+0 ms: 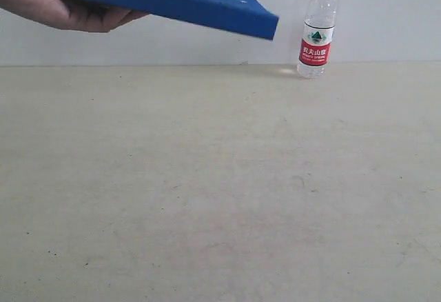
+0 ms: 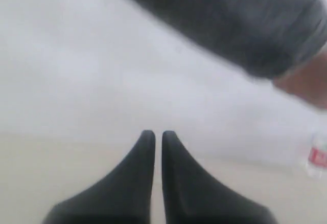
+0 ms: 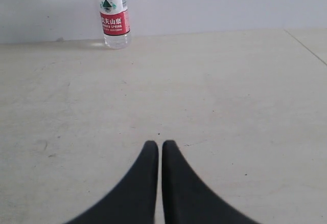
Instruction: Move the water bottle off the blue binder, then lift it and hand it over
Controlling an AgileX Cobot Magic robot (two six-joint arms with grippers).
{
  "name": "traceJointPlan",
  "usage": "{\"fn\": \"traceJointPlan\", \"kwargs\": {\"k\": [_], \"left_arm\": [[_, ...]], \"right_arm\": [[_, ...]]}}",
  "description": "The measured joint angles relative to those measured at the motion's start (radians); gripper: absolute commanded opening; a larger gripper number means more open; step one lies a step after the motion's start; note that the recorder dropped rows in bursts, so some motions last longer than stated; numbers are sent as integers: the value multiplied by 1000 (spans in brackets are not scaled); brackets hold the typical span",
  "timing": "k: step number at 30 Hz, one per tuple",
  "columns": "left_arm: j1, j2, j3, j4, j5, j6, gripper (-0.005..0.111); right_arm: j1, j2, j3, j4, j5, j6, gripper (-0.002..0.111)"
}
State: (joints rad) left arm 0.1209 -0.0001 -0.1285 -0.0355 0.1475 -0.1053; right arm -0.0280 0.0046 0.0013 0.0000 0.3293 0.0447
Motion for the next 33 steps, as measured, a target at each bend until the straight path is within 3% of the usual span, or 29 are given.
{"fn": "traceJointPlan", "kwargs": {"k": [4, 10, 33], "left_arm": [[-18, 0, 115, 20, 89, -23, 5], [-27, 0, 129, 10, 241, -33, 5], [-53, 0, 129, 8, 245, -37, 5]], "right_arm": [[0, 0, 0, 0, 0, 0, 0], [0, 0, 0, 0, 0, 0, 0], [0, 0, 0, 0, 0, 0, 0]]}}
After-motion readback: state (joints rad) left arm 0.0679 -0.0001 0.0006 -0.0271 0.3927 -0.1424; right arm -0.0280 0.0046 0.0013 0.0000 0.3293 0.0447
